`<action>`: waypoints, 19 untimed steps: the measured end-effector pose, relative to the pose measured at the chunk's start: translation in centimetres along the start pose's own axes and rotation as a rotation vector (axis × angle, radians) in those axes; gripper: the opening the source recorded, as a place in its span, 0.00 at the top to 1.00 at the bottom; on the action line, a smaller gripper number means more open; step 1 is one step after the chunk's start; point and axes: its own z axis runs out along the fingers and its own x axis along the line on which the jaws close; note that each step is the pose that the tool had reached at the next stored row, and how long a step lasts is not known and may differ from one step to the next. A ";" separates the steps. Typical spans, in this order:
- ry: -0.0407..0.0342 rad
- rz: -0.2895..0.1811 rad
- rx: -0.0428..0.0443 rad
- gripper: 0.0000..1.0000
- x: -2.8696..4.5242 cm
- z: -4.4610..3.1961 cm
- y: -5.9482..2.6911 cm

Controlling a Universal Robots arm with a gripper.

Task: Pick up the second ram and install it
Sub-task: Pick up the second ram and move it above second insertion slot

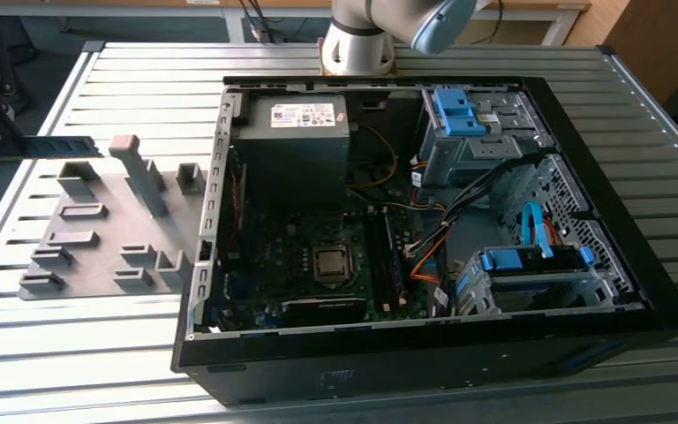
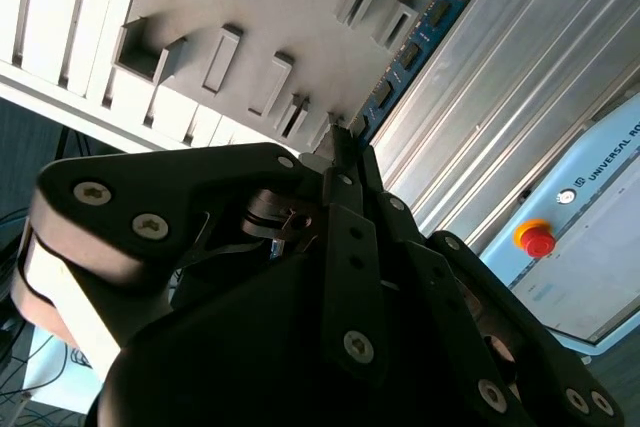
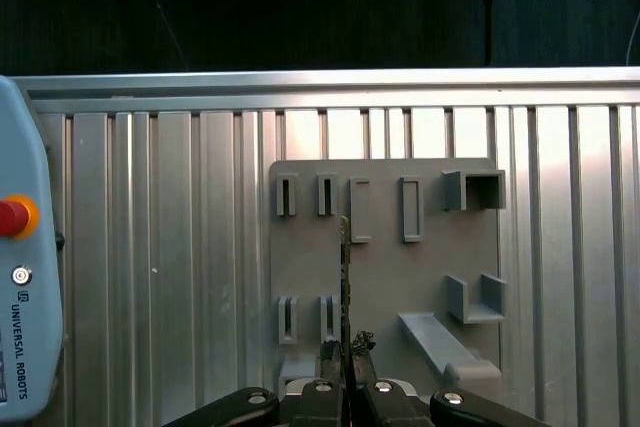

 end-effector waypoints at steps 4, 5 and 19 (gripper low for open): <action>0.0000 0.000 0.0000 0.86 0.00 0.00 -0.08; -0.0001 0.000 0.0001 0.86 0.00 0.00 -0.10; -0.0001 0.000 0.0001 0.86 -0.02 0.00 -0.56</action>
